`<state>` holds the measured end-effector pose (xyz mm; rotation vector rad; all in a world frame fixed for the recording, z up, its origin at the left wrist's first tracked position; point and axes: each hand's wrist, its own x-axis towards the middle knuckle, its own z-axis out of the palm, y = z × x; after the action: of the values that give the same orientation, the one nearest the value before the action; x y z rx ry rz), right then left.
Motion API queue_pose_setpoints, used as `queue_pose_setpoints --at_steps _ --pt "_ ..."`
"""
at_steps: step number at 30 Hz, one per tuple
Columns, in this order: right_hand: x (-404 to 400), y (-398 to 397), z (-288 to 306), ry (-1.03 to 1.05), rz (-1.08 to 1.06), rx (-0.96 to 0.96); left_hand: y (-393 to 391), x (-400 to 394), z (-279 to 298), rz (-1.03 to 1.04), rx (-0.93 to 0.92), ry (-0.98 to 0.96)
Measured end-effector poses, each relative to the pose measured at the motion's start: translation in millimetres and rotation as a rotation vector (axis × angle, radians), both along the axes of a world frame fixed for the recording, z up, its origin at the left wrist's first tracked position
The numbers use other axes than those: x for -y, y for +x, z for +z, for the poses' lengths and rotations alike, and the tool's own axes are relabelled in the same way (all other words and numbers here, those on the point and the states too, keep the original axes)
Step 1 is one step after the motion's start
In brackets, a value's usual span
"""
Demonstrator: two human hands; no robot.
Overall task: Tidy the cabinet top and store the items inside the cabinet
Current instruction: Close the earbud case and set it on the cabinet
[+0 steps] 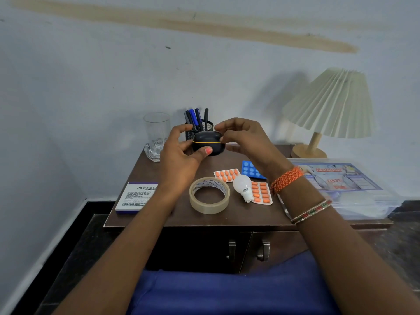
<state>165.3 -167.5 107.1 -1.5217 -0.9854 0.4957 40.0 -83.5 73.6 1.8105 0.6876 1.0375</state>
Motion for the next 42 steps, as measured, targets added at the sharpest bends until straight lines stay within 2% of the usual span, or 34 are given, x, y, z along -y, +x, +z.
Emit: queue_pose_setpoints --at_steps 3,7,9,14,19,22,29,42 --pt "-0.3 -0.4 -3.6 -0.039 -0.007 0.311 -0.6 -3.4 -1.3 0.008 0.033 -0.044" --pt "-3.2 -4.2 -15.7 -0.112 0.022 0.832 -1.2 -4.7 -1.4 0.007 0.077 -0.164" --pt "-5.1 -3.5 -18.5 -0.123 -0.014 0.944 -1.2 -3.9 -1.5 -0.027 0.100 -0.231" --pt "-9.7 20.2 -16.7 -0.123 -0.146 0.987 0.2 -11.6 -6.6 -0.014 0.045 -0.230" --pt "-40.7 65.6 -16.0 -0.229 -0.319 0.925 -1.3 -22.9 -14.7 0.040 -0.163 0.032" --pt "-57.2 86.9 -28.7 -0.348 -0.317 0.938 -3.9 -29.8 -19.1 0.104 -0.270 0.167" --pt "-71.3 112.0 -67.0 -0.690 -0.233 1.046 1.0 -47.0 -25.7 0.143 -0.286 0.223" --pt "-91.7 130.6 -72.5 -0.826 -0.168 1.059 12.8 -50.4 -35.8 0.093 -0.312 0.263"
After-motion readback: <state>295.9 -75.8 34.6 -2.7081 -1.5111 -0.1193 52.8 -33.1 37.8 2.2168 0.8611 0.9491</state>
